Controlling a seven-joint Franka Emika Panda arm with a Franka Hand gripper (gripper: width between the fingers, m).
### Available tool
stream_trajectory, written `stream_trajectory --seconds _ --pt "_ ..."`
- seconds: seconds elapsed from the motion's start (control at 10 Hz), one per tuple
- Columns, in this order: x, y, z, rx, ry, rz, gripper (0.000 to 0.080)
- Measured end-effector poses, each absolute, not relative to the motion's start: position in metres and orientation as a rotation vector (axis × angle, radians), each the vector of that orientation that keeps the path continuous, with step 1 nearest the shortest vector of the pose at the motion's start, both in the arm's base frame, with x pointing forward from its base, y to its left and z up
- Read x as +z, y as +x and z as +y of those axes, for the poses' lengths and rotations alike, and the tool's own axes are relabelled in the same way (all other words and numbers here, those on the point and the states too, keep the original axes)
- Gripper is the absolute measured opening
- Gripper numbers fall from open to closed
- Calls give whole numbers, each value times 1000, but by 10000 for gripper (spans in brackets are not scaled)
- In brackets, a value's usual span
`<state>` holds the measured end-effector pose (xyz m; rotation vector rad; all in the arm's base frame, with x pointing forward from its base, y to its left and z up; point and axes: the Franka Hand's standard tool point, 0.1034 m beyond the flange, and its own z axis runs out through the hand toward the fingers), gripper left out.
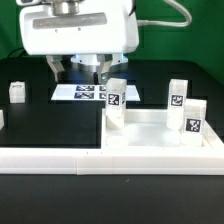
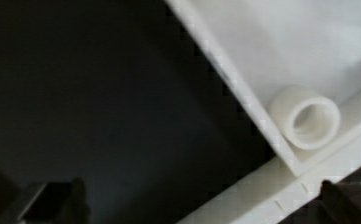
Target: Assemble square table
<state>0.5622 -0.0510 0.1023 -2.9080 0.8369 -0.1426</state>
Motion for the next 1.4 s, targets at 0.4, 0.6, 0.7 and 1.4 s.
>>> stream_trajectory --seconds 0.4,0.6,0.7,1.4 --pt "101 562 -52 -145 -2938 740 649" --pt "89 541 -74 -127 -2962 632 649" --pt "82 520 -94 -93 -2975 616 649" --pt "67 467 -162 -23 -3024 586 649"
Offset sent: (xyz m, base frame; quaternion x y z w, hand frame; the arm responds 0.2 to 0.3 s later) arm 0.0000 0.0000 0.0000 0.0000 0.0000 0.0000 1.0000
